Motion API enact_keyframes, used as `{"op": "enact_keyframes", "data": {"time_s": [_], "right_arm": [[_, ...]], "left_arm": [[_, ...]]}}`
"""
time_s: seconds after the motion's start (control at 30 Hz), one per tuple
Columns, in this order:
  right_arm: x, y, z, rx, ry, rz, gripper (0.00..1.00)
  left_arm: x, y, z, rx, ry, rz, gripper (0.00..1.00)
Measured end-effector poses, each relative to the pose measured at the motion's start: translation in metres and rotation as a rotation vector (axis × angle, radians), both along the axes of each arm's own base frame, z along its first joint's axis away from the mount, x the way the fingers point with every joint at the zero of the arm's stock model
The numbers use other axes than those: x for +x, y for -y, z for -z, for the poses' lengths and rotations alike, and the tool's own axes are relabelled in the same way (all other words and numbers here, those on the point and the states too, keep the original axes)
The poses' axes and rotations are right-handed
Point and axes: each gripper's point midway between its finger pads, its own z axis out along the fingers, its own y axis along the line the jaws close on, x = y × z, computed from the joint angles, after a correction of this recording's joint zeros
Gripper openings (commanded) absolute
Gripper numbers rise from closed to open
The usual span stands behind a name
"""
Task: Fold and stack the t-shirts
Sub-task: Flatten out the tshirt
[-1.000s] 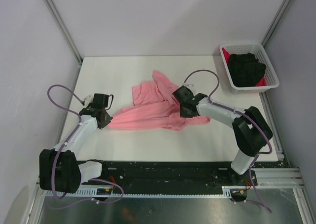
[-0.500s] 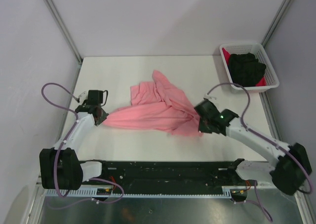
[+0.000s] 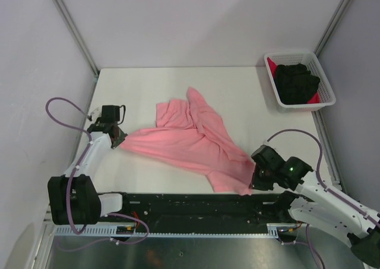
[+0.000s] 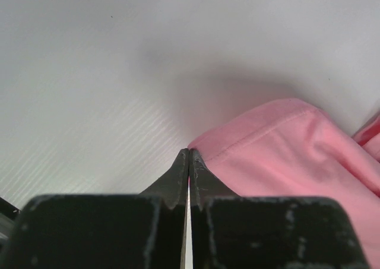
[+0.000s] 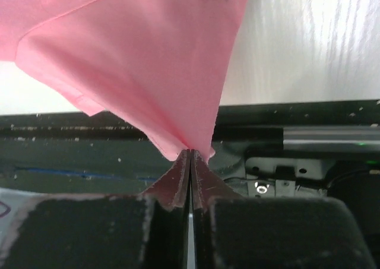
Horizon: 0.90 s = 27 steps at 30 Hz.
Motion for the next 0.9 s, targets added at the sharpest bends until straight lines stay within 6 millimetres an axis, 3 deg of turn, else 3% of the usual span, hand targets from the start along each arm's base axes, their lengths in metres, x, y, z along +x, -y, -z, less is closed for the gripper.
{"op": "enact_keyframes", "data": {"time_s": [0.13,0.23,0.37,0.6,0.8,0.9], "right_arm": [[-0.012,-0.005,-0.001,0.032,-0.043,-0.015,0.51],[-0.012,-0.006,0.001,0.025,-0.057,-0.012,0.64],[0.005,-0.002,0.002,-0.038,-0.037,0.022,0.58],[0.075,0.002,0.006,-0.196,0.076,0.042,0.5],[0.126,-0.039,-0.01,-0.269,0.234,-0.123,0.49],[0.144,-0.059,-0.009,-0.291,0.278,-0.189,0.49]], "left_arm": [[0.0,-0.006,-0.001,0.002,-0.001,-0.018,0.0],[-0.001,-0.007,0.0,0.003,-0.003,-0.019,0.0],[-0.001,-0.008,0.0,0.004,-0.003,-0.023,0.0],[-0.001,-0.009,0.002,0.002,-0.011,-0.028,0.0],[-0.002,-0.01,0.006,0.001,-0.027,-0.031,0.0],[-0.002,-0.011,0.007,0.001,-0.031,-0.034,0.0]]}}
